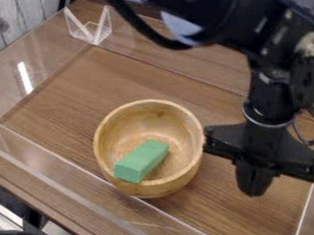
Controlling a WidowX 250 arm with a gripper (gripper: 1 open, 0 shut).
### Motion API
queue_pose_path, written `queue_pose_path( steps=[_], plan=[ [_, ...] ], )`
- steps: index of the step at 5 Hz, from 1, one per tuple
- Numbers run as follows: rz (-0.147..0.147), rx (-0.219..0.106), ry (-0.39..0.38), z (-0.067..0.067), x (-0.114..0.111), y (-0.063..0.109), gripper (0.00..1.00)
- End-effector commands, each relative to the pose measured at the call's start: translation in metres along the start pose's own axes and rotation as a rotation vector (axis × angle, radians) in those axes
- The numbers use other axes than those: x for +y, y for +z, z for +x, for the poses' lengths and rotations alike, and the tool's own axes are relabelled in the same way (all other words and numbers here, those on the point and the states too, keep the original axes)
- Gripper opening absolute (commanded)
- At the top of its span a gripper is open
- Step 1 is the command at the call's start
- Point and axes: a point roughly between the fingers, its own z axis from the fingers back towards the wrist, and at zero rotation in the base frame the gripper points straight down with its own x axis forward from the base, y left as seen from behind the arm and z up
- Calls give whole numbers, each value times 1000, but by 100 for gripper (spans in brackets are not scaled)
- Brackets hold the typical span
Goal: Remove the green stick from the brown bowl and put it on the table
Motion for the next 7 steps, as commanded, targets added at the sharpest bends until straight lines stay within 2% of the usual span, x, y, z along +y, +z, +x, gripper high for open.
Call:
queue_pose_path(
  steps=[1,3,5,6,7],
  plan=[
    [-17,-35,25,10,-13,11,0],
    [2,-24,26,23,-15,36,0],
    [13,-9,-2,18,-2,9,0],
    [12,0,-13,18,10,-2,100],
    [13,14,28,28,12,-3,100]
  ],
)
